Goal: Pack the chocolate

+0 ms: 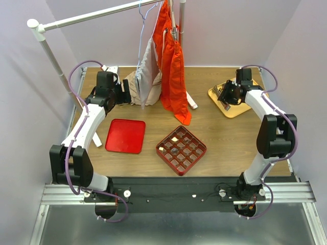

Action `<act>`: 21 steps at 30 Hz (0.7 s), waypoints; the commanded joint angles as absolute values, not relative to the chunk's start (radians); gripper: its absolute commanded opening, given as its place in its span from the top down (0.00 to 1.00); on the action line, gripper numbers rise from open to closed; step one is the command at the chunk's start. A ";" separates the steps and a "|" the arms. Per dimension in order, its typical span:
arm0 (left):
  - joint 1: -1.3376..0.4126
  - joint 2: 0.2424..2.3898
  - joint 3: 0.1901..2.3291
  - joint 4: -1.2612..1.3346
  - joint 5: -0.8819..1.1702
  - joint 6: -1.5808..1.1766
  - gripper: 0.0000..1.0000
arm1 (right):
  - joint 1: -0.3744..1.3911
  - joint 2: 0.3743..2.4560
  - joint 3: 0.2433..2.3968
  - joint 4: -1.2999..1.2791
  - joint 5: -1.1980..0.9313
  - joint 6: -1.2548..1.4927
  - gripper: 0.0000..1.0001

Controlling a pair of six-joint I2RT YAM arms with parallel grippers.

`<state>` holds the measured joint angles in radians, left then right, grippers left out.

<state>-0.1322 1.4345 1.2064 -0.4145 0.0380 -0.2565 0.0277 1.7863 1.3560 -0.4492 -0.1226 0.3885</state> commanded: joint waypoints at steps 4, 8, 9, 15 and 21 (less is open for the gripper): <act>-0.129 1.453 1.236 -0.422 0.034 -0.259 0.16 | 0.066 1.813 1.391 -0.433 -0.032 0.336 0.48; -0.129 1.456 1.241 -0.423 0.032 -0.259 0.15 | 0.077 1.824 1.394 -0.433 -0.028 0.327 0.48; -0.129 1.457 1.241 -0.425 0.032 -0.259 0.16 | 0.077 1.824 1.394 -0.433 -0.029 0.327 0.48; -0.129 1.454 1.243 -0.426 0.031 -0.259 0.15 | 0.087 1.812 1.390 -0.434 0.035 0.321 0.51; -0.129 1.454 1.243 -0.426 0.029 -0.262 0.15 | 0.087 1.773 1.370 -0.436 0.094 0.314 0.57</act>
<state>-0.1322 1.4460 1.2156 -0.4145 0.0380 -0.2565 0.0799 1.8118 1.3567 -0.4492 0.0151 0.3340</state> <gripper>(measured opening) 0.847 0.451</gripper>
